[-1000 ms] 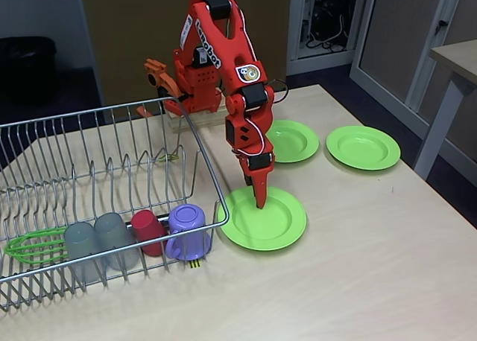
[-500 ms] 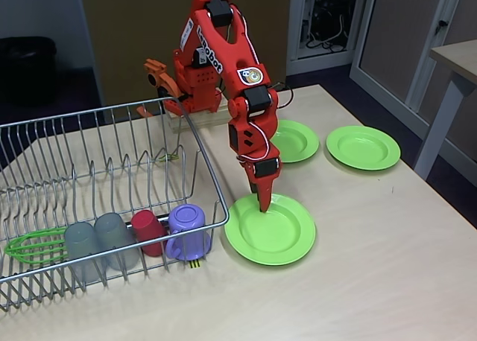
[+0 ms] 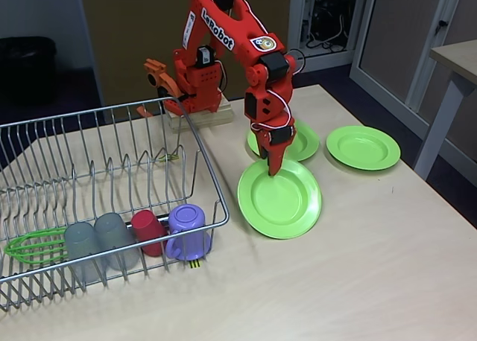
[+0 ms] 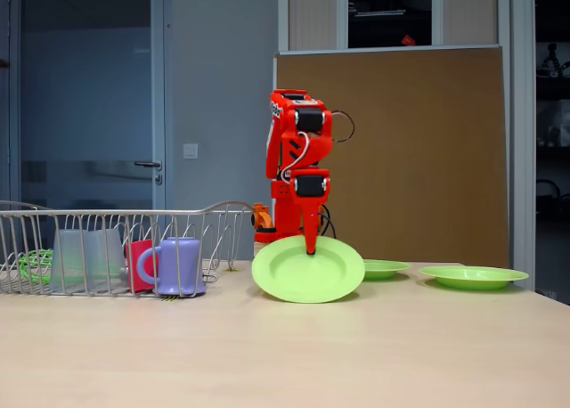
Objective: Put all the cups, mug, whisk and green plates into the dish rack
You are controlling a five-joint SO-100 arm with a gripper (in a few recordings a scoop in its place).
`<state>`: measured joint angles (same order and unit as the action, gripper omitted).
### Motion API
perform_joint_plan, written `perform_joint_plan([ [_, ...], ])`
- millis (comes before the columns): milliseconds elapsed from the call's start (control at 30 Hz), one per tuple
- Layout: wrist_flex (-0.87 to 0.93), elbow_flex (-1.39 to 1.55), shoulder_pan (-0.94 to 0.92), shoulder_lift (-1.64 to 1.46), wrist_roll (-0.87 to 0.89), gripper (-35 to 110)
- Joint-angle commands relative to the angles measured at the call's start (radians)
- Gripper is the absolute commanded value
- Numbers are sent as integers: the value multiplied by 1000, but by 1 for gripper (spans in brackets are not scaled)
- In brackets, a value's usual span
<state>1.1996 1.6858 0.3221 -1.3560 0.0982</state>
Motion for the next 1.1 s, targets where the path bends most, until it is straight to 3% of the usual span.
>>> perform_joint_plan([
  [0,91,-80,40,-84,18,0],
  [500,419,-469,78,-160,2,0],
  [800,577,-772,31,-155,-143,0],
  [1067,540,-871,-80,-235,-311,0],
])
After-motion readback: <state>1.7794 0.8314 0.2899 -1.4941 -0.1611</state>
